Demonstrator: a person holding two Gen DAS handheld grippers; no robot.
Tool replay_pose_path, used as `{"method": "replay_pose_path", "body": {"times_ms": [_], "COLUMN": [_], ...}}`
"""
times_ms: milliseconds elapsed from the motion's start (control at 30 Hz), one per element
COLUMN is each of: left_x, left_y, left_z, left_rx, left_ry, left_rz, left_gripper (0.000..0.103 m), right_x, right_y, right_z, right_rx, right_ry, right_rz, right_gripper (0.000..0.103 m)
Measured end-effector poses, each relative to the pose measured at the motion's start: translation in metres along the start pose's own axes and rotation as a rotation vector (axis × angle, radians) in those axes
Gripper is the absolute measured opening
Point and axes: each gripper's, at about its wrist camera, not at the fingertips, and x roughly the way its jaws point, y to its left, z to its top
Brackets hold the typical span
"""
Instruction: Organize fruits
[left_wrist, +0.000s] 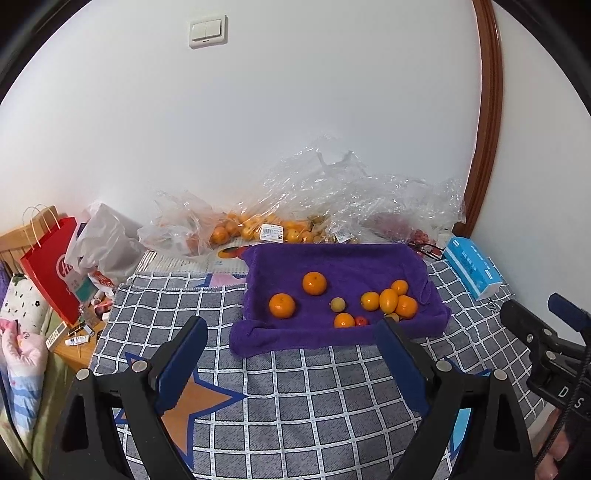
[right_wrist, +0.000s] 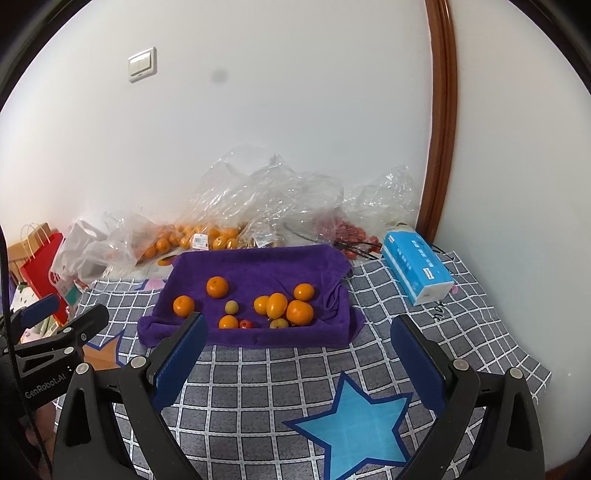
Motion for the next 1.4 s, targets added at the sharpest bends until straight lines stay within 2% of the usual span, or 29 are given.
{"method": "replay_pose_path", "body": {"times_ms": [1400], "left_x": [0.0041], "left_y": [0.0047], "left_z": [-0.0044], "left_rx": [-0.004], "left_ry": [0.000], "left_rz": [0.007], "left_gripper": [0.092], "right_x": [0.0064], "right_y": [-0.0002], "right_z": [-0.0019], "right_rx": [0.009], "right_ry": [0.009], "right_rz": [0.005], "right_gripper": [0.098]}}
